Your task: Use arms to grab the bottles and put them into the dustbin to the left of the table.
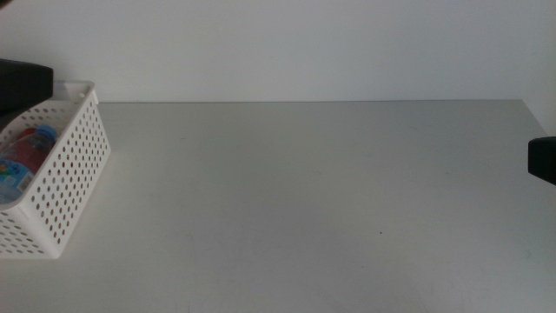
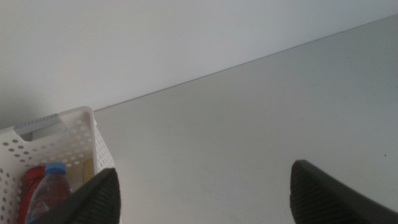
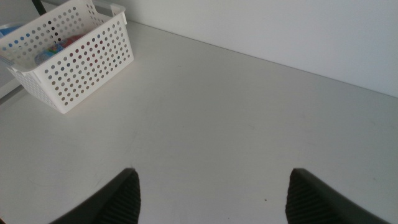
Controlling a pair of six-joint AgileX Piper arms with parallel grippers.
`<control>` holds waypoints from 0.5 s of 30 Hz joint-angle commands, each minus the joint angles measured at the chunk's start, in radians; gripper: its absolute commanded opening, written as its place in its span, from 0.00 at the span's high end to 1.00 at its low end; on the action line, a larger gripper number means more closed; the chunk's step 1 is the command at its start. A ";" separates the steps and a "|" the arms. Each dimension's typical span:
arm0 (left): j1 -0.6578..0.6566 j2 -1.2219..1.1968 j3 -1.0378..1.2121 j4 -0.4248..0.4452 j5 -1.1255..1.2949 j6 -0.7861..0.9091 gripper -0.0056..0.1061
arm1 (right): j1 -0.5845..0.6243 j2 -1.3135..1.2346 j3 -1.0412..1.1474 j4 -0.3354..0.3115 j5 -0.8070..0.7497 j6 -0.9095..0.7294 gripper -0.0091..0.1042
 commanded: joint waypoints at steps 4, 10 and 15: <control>-0.007 -0.004 -0.022 0.000 -0.078 -0.016 0.11 | 0.002 0.001 -0.022 -0.119 -0.068 -0.013 0.40; -0.007 -0.039 0.060 -0.014 -0.227 -0.016 0.11 | 0.002 -0.014 -0.022 -0.225 -0.152 -0.013 0.40; -0.007 -0.136 0.224 -0.031 -0.480 -0.016 0.11 | -0.001 -0.017 -0.022 -0.321 -0.260 -0.013 0.40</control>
